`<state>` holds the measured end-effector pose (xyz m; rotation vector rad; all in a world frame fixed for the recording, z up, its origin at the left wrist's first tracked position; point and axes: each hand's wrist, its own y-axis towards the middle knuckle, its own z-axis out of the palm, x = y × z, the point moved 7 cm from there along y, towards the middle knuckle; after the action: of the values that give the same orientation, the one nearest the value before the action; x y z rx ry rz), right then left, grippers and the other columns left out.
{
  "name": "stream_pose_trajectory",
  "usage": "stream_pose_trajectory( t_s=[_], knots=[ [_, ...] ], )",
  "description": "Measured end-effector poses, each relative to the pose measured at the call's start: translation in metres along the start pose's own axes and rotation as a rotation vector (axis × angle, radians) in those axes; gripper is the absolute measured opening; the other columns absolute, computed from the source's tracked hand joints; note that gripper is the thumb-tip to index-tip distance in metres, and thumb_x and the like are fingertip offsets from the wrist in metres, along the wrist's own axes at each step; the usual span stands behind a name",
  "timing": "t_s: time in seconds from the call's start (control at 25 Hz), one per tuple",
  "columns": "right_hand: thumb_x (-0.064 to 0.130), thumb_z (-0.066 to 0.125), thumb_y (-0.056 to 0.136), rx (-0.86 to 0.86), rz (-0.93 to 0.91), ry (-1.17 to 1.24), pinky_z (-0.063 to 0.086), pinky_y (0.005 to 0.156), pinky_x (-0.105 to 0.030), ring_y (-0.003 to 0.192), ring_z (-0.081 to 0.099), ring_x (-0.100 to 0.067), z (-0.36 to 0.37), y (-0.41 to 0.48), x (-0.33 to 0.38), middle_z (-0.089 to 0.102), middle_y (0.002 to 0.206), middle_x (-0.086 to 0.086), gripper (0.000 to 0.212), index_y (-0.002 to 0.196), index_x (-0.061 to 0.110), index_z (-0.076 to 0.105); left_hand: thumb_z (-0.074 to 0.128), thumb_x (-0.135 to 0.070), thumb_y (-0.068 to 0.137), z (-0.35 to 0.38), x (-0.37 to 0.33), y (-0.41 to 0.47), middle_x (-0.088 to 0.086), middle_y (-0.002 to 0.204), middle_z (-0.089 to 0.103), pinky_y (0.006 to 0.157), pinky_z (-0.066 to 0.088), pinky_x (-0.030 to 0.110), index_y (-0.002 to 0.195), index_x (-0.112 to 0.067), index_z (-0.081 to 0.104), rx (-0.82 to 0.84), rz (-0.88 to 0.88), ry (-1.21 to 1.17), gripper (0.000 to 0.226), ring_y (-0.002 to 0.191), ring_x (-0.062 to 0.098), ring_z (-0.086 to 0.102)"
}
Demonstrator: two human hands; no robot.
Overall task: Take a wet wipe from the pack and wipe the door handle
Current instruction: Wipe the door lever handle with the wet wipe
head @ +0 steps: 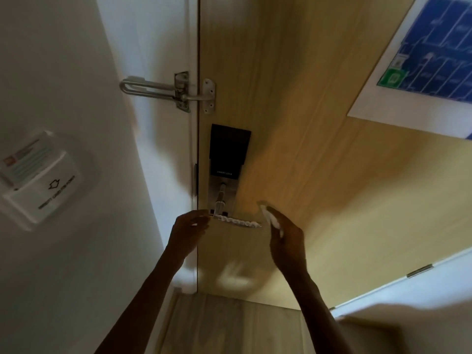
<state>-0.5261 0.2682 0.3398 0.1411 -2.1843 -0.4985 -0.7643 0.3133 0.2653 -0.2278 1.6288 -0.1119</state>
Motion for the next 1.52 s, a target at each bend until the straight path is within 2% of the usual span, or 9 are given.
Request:
stream_pose_trajectory(
  t_s=[0.2,0.4,0.64,0.8,0.96,1.16,1.28,1.36,1.52],
  knots=[
    [0.003,0.051,0.094,0.233,-0.189,-0.279,0.038,0.111,-0.041,0.138,0.038,-0.017,0.043,-0.021,-0.018,0.045,0.147,-0.008,0.049,0.142,0.012,0.042,0.055,-0.024,0.092,0.015,0.0,0.028,0.013,0.07,0.058,0.068,0.04,0.036,0.081,-0.008,0.073,0.09,-0.042,0.057,0.026,0.072,0.027,0.055],
    [-0.005,0.055,0.09,0.232,-0.18,-0.335,0.028,0.116,-0.04,0.144,0.026,-0.022,0.05,-0.025,-0.023,0.03,0.155,-0.008,0.062,0.146,0.009,0.034,0.053,-0.032,0.093,0.015,0.001,0.035,0.023,0.091,0.071,0.08,0.055,0.044,0.087,-0.014,0.075,0.106,-0.025,0.117,0.029,0.094,0.038,0.068],
    [-0.007,0.054,0.089,0.258,-0.221,-0.346,0.027,0.116,-0.039,0.143,0.028,-0.021,0.046,-0.028,-0.024,0.033,0.153,-0.01,0.062,0.146,0.009,0.034,0.05,-0.033,0.096,0.015,-0.002,0.035,0.024,0.101,0.071,0.095,0.051,0.049,0.094,-0.009,0.075,0.149,-0.041,0.096,0.035,0.103,0.038,0.066],
    [-0.009,0.051,0.091,0.239,-0.053,-0.354,0.026,0.114,-0.039,0.14,0.033,-0.028,0.058,-0.011,-0.023,0.038,0.15,-0.014,0.054,0.142,0.006,0.04,0.049,-0.036,0.095,0.016,-0.001,0.037,0.026,0.103,0.07,0.095,0.051,0.049,0.096,-0.005,0.073,0.163,-0.033,0.113,0.038,0.104,0.039,0.065],
    [0.001,0.054,0.093,0.258,-0.086,-0.283,0.029,0.113,-0.032,0.14,0.034,-0.022,0.053,-0.02,-0.024,0.036,0.152,-0.009,0.054,0.144,0.01,0.038,0.049,-0.037,0.095,0.014,0.001,0.037,0.024,0.102,0.07,0.095,0.051,0.049,0.097,-0.005,0.072,0.145,-0.03,0.119,0.04,0.102,0.036,0.067],
    [0.02,0.054,0.096,0.183,-0.008,-0.254,0.049,0.098,-0.031,0.123,0.054,-0.022,0.054,-0.016,-0.022,0.051,0.141,-0.014,0.046,0.138,0.004,0.045,0.048,-0.036,0.097,0.017,0.0,0.037,0.024,0.099,0.071,0.094,0.052,0.049,0.1,-0.002,0.071,0.146,-0.013,0.126,0.041,0.099,0.035,0.068],
    [0.025,0.048,0.099,0.072,0.035,-0.225,0.053,0.07,-0.021,0.087,0.069,-0.021,0.046,-0.01,-0.015,0.07,0.105,-0.011,0.028,0.118,0.007,0.06,0.048,-0.038,0.096,0.015,0.0,0.038,0.022,0.094,0.072,0.092,0.053,0.048,0.098,-0.005,0.073,0.145,-0.005,0.144,0.041,0.092,0.03,0.07],
    [0.031,0.041,0.101,0.004,0.112,-0.26,0.044,0.058,-0.024,0.072,0.063,-0.02,0.032,0.0,-0.017,0.065,0.087,-0.006,0.028,0.099,0.015,0.063,0.048,-0.04,0.095,0.016,0.002,0.039,0.022,0.094,0.072,0.092,0.052,0.05,0.097,-0.006,0.073,0.153,-0.002,0.155,0.042,0.094,0.033,0.069],
    [0.037,0.034,0.102,0.009,0.161,-0.4,0.044,0.063,-0.029,0.081,0.061,-0.027,0.016,0.024,-0.022,0.064,0.098,-0.013,0.04,0.106,0.014,0.067,0.049,-0.042,0.094,0.015,0.003,0.039,0.02,0.093,0.072,0.091,0.053,0.05,0.095,-0.009,0.074,0.149,0.001,0.17,0.041,0.095,0.033,0.069]
  ],
)
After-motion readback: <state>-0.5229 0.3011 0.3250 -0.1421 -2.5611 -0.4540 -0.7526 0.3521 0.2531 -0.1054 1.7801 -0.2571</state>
